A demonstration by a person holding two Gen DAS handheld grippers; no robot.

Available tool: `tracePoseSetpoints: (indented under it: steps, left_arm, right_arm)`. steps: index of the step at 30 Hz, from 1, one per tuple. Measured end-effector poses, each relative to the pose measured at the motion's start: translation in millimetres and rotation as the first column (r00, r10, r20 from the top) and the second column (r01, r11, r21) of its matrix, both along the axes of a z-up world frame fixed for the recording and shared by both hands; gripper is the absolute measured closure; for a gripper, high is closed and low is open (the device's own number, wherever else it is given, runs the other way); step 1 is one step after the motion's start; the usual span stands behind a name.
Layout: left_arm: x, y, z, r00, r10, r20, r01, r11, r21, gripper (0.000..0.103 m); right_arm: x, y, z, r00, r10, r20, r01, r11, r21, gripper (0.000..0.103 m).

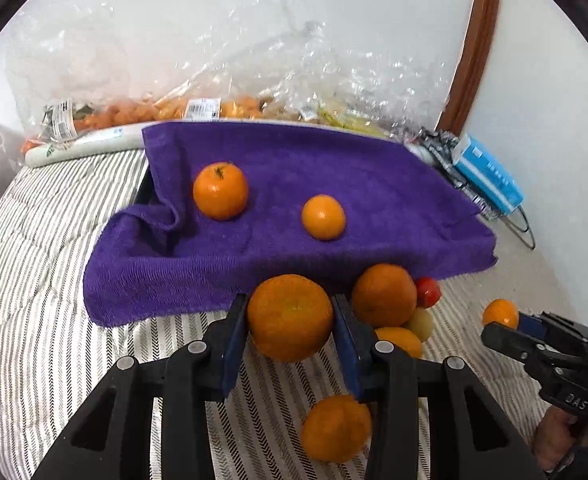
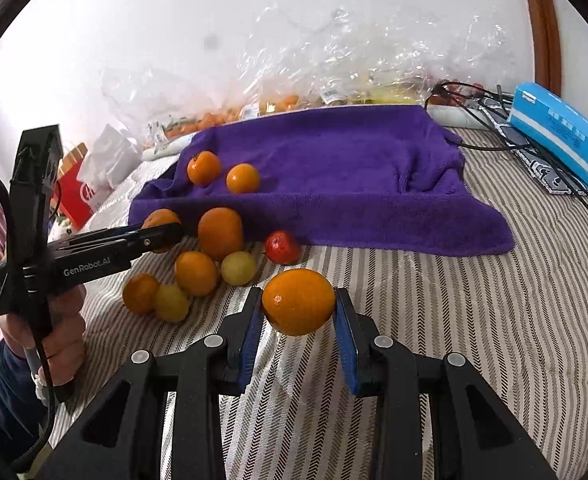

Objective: Organize fruits
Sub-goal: 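Carry the orange over the towel with the right tool while the left tool carries its mandarin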

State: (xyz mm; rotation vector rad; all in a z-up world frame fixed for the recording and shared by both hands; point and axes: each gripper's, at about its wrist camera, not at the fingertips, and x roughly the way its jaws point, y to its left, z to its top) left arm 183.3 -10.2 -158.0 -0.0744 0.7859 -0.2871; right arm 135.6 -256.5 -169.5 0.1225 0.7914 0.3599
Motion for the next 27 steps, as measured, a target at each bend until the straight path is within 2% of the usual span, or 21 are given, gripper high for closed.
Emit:
tracePoseSetpoints:
  steps: [11,15,21,24,27]
  left_arm:
    - [-15.3,1.9,17.8,0.994,-0.039,0.101,0.044,0.997,-0.056,0.064]
    - [-17.1,0.4,21.9,0.992,-0.028,0.12,0.032,0.999,-0.028,0.064]
    - [-17.6,16.3,40.3,0.993,0.017,0.113,-0.009,0.997,-0.076,0.064]
    - [-17.1,22.8,60.2,0.992,0.02,0.126,-0.006,0.994,-0.109,0.064]
    - [-14.0,23.9,82.3,0.987,0.033,0.157,-0.016,0.994,-0.109,0.064]
  right_arm:
    - [-7.7,-8.0,7.1,0.994,-0.095,0.055,0.096,0.995,-0.003,0.068]
    - [-9.5,-8.6,13.8,0.991,-0.114,0.066,0.115,0.993,-0.013,0.068]
    - [-12.3,-11.9,43.8,0.985,-0.12,0.124,0.119,0.993,0.01,0.068]
    - [-7.7,-12.1,66.2,0.978,-0.131,0.162,0.133,0.991,-0.003,0.068]
    - [-0.3,-9.8,85.9,0.971,-0.136,0.199,0.142,0.99,-0.013,0.068]
